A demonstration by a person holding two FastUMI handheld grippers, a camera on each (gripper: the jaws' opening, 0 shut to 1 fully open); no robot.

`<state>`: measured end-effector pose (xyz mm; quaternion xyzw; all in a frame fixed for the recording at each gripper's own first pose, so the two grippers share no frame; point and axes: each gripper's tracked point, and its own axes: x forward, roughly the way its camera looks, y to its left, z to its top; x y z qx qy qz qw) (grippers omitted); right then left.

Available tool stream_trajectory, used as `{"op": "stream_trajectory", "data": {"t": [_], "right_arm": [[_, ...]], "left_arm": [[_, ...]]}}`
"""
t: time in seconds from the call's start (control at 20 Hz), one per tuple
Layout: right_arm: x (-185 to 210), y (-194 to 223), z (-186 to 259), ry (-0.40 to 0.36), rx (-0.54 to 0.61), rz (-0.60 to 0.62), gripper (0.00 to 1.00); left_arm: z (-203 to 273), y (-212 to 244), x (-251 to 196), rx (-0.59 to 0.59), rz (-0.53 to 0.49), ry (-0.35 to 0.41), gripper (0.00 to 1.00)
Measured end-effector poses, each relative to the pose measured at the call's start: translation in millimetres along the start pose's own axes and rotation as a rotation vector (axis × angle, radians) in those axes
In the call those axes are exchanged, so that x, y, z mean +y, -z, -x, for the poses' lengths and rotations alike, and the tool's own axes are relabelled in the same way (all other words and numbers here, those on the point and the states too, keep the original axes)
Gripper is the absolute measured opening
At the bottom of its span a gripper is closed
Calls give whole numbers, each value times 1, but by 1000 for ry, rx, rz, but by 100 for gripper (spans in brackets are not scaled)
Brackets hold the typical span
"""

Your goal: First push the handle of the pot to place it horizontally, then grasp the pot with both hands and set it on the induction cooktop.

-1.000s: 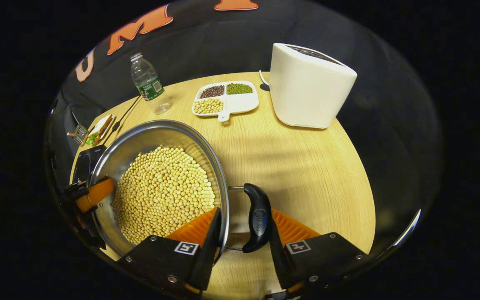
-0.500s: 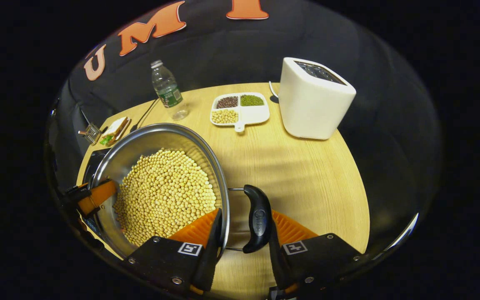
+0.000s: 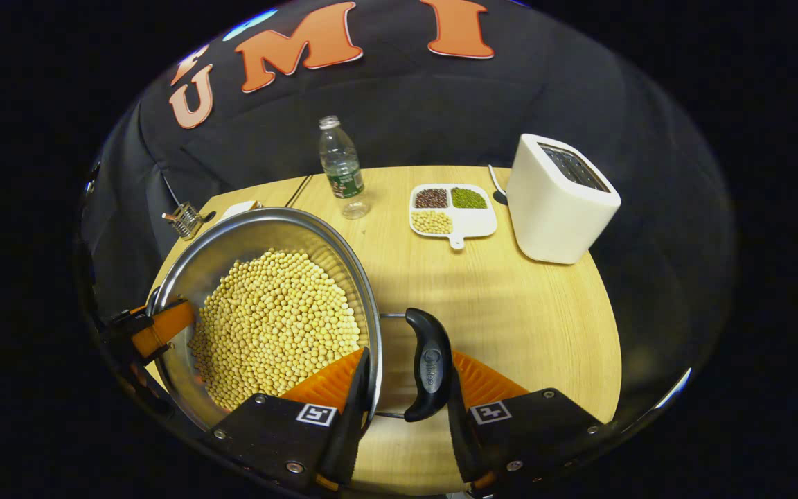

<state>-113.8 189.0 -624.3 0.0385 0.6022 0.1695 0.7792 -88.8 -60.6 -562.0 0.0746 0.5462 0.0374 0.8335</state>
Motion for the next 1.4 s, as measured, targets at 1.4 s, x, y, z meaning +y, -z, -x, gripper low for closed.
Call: {"op": "stream_trajectory", "data": {"t": [1.4], "right_arm": [[6, 1, 8, 57, 70, 12, 56]], "left_arm": [[-30, -41, 162, 71, -8, 36, 73]]}}
